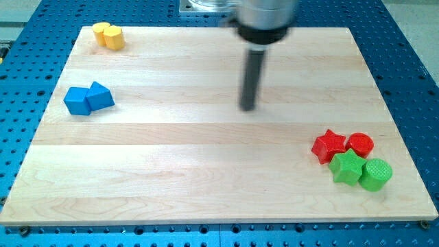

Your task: Slide the red circle to the right of the red star

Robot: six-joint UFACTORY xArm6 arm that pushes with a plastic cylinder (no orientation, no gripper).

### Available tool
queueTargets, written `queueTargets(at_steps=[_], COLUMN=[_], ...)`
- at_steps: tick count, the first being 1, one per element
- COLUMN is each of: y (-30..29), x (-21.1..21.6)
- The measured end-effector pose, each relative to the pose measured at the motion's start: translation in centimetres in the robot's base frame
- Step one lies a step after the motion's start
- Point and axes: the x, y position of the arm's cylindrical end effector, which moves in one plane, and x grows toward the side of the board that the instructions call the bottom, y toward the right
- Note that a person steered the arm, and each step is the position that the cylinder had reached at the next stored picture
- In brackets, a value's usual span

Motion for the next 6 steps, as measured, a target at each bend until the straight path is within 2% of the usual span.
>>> queueTargets(at_steps=[1,2,3,4,5,6], y=[-9.8,-19.8,-25.1,-28.9,-29.3,-23.5], x=[6.9,7.1,2.4,0.1,-1.5,0.0])
